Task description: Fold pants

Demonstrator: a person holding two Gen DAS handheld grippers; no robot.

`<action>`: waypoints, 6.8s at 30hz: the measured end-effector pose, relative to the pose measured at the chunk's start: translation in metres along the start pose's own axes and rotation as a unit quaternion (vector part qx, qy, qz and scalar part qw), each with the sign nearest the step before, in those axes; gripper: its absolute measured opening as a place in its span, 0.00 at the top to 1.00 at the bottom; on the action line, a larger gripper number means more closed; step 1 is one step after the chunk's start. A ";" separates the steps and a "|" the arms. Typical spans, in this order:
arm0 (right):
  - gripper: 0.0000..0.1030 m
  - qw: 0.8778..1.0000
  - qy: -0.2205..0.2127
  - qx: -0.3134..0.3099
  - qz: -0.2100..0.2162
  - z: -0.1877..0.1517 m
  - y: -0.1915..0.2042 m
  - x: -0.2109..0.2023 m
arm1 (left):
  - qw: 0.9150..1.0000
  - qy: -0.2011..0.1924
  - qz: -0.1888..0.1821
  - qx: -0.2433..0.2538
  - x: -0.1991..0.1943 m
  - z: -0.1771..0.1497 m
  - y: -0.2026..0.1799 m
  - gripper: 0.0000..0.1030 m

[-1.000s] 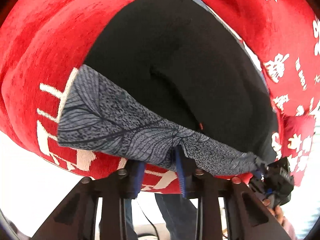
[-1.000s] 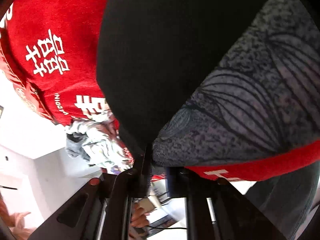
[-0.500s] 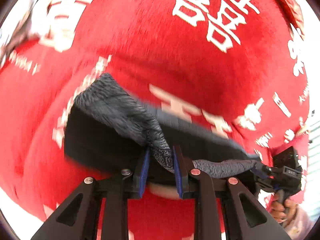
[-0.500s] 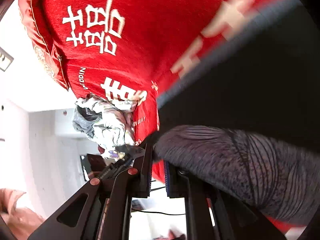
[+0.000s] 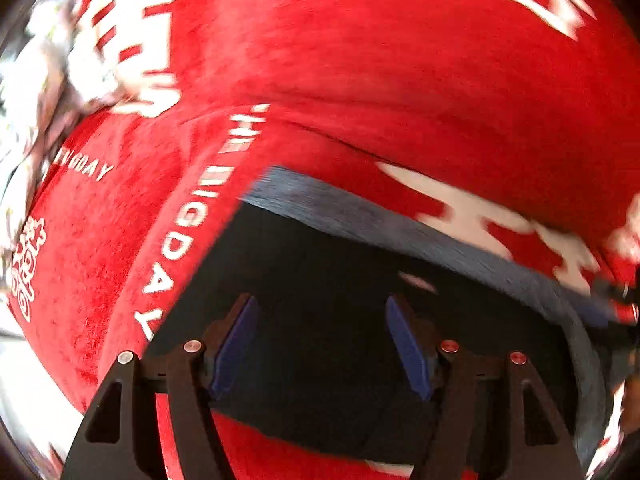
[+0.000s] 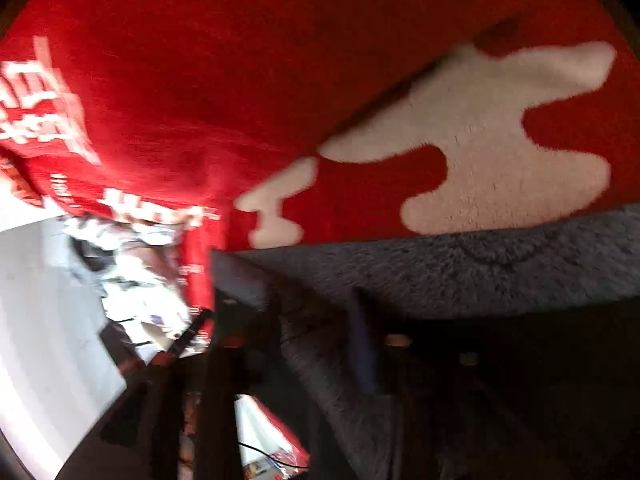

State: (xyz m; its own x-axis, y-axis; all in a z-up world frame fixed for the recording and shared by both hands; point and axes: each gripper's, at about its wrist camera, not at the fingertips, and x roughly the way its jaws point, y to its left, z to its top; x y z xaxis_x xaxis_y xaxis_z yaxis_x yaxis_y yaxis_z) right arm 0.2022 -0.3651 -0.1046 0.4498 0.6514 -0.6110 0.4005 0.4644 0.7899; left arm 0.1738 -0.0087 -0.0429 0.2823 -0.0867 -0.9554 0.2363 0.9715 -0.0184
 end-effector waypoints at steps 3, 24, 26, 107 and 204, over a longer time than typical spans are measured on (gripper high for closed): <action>0.38 1.000 -0.010 -0.012 0.004 -0.023 0.001 -0.040 | 0.994 0.035 -0.073 0.068 -0.013 -0.019 -0.050 0.34; 0.38 0.936 -0.198 0.263 -0.123 -0.342 -0.228 -0.242 | 0.921 0.119 -0.254 0.270 -0.015 -0.134 -0.297 0.26; 0.38 0.930 -0.217 0.273 -0.116 -0.358 -0.240 -0.242 | 0.923 0.117 -0.255 0.263 -0.015 -0.135 -0.291 0.26; 0.70 0.973 -0.130 0.004 -0.192 -0.039 -0.213 -0.329 | 0.986 0.038 0.023 0.163 0.044 -0.052 -0.378 0.27; 0.56 0.863 0.198 -0.416 -0.207 -0.027 0.182 0.258 | 0.998 -0.057 -0.023 0.023 0.046 -0.047 0.056 0.00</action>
State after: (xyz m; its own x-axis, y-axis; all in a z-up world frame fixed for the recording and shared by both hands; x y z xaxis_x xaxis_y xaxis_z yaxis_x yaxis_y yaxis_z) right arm 0.3696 -0.0967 -0.1170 0.0312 0.4037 -0.9144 -0.3255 0.8690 0.3726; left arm 0.1566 0.0523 -0.1013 0.3732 -0.1582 -0.9142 0.2927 0.9551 -0.0458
